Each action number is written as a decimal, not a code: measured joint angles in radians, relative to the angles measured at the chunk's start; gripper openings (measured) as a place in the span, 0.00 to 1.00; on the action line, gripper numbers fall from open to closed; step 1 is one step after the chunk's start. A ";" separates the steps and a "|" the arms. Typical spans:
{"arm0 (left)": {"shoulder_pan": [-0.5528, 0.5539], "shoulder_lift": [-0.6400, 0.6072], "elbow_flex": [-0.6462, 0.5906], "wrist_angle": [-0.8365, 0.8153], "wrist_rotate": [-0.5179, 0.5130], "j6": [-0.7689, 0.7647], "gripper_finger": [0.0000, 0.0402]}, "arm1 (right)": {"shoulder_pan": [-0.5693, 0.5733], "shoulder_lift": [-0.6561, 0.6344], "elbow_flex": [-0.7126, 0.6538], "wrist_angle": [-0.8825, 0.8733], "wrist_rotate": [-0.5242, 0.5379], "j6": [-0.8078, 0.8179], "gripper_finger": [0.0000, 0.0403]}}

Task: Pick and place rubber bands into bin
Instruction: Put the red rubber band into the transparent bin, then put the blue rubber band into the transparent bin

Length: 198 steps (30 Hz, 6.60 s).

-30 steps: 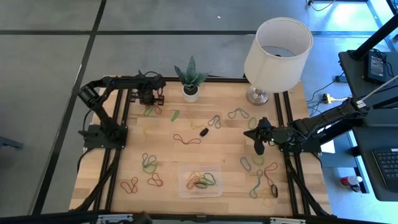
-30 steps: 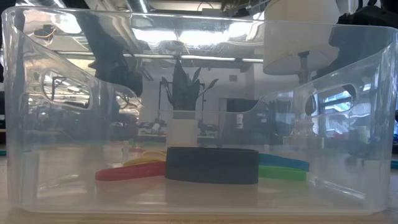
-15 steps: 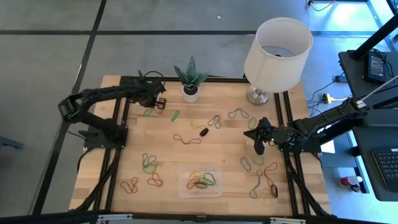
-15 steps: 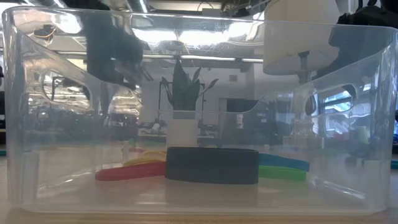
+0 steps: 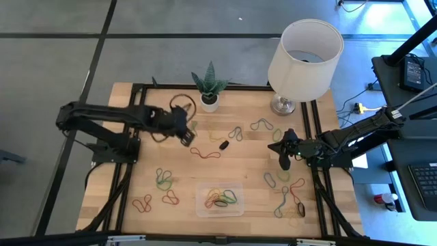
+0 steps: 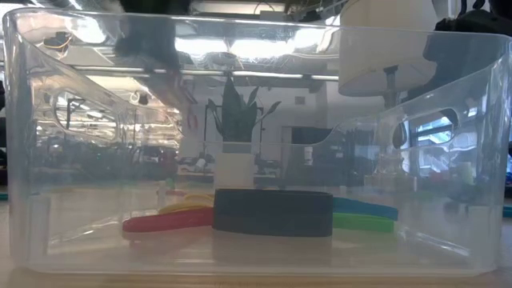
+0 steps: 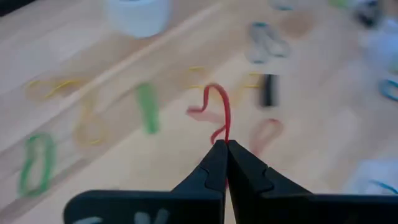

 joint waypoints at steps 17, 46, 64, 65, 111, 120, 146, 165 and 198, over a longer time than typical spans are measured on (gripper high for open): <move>-0.450 0.507 0.574 -0.002 -0.039 0.143 0.00 | 0.000 0.000 0.000 -0.073 -0.055 0.003 0.03; -0.463 0.873 0.625 -0.066 0.125 0.082 0.14 | 0.000 0.000 0.000 -0.067 -0.062 0.039 0.03; -0.449 0.864 0.666 -0.211 0.146 0.064 0.33 | 0.000 0.000 0.000 -0.067 -0.063 0.029 0.03; -0.448 0.864 0.672 -0.210 0.146 0.069 0.32 | 0.000 0.000 0.000 -0.068 -0.063 0.029 0.03; -0.213 0.197 -0.061 0.271 0.112 0.455 0.00 | 0.000 0.062 0.000 0.160 -0.061 0.030 0.01; -0.203 -0.138 -0.406 0.393 0.117 0.412 0.00 | -0.053 0.332 0.153 0.209 -0.016 -0.019 0.00; -0.095 -0.408 -0.528 0.383 0.151 0.606 0.00 | -0.443 1.221 0.930 -0.405 -0.141 0.269 0.29; -0.095 -0.408 -0.528 0.332 0.224 0.579 0.00 | -0.504 1.383 0.942 -0.430 -0.226 0.375 0.32; -0.095 -0.407 -0.528 0.349 0.244 0.527 0.01 | 0.094 0.985 0.943 -0.709 0.149 0.815 0.00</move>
